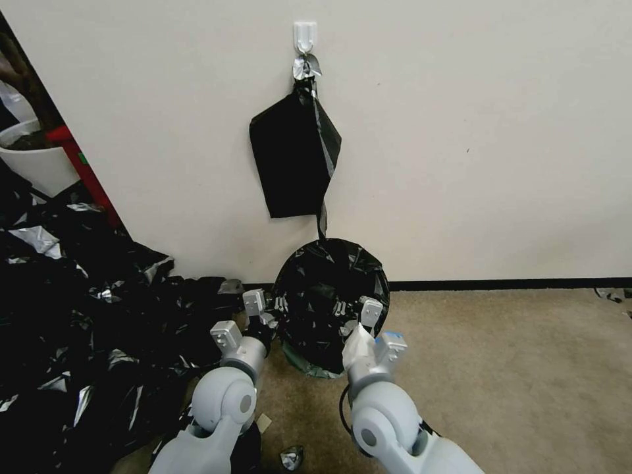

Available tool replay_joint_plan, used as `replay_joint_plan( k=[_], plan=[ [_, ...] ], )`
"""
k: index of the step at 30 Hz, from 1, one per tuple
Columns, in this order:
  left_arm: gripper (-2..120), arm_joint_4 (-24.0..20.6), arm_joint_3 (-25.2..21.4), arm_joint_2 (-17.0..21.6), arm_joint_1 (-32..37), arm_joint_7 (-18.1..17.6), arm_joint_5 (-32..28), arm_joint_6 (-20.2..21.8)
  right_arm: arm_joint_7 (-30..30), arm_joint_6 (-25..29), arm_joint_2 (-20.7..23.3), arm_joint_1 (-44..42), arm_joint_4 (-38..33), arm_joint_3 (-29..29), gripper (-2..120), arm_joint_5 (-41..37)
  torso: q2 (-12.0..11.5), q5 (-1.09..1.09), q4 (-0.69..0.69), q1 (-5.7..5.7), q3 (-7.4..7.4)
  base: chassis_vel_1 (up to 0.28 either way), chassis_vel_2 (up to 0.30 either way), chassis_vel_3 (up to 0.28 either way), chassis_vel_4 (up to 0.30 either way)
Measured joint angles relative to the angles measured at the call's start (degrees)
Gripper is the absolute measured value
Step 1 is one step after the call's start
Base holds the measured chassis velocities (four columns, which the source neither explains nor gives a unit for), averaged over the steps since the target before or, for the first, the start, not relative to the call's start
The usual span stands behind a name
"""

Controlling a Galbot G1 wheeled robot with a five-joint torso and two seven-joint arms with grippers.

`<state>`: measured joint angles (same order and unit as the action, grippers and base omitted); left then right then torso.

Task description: Place a trash bag onto the trash bin.

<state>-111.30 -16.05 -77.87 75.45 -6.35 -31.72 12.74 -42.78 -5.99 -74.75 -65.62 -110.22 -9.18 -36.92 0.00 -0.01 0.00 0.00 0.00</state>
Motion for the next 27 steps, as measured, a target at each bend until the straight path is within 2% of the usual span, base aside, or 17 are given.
replay_joint_plan(
  k=[6,9,14,22,27],
  plan=[
    [2,0.1,0.32,0.06,0.58,2.4,2.48,-1.59,-2.94,-4.55,-0.3,3.66,2.18,-1.14,0,-2.99,0.0,0.01,0.0,0.0,0.0,0.0,0.0,0.0,0.0],
    [2,0.23,0.83,0.05,1.19,4.14,4.61,-2.94,-4.36,-9.45,0.17,6.37,3.32,-1.55,0,-6.33,0.0,0.01,0.0,0.0,0.0,0.0,0.0,0.0,0.0],
    [2,0.31,1.79,0.1,1.9,5.7,7.07,-4.37,-4.78,-14.49,0.97,8.86,5.29,-2.32,0,-9.37,0.0,0.01,0.0,0.0,0.0,0.0,0.0,0.0,0.0],
    [2,0.11,3.05,0.12,2.44,6.46,9.24,-5.24,-4.82,-16.32,1.55,11.19,9.48,-2.23,0,-10.25,0.0,0.01,0.0,0.0,0.0,0.0,0.0,0.0,0.0],
    [2,-0.69,3.37,0.25,2.77,6.47,9.38,-5.26,-5.12,-17.85,2.76,11.86,11.37,-0.95,0,-7.24,0.0,0.01,0.0,0.0,0.0,0.0,0.0,0.0,0.0]
  ],
)
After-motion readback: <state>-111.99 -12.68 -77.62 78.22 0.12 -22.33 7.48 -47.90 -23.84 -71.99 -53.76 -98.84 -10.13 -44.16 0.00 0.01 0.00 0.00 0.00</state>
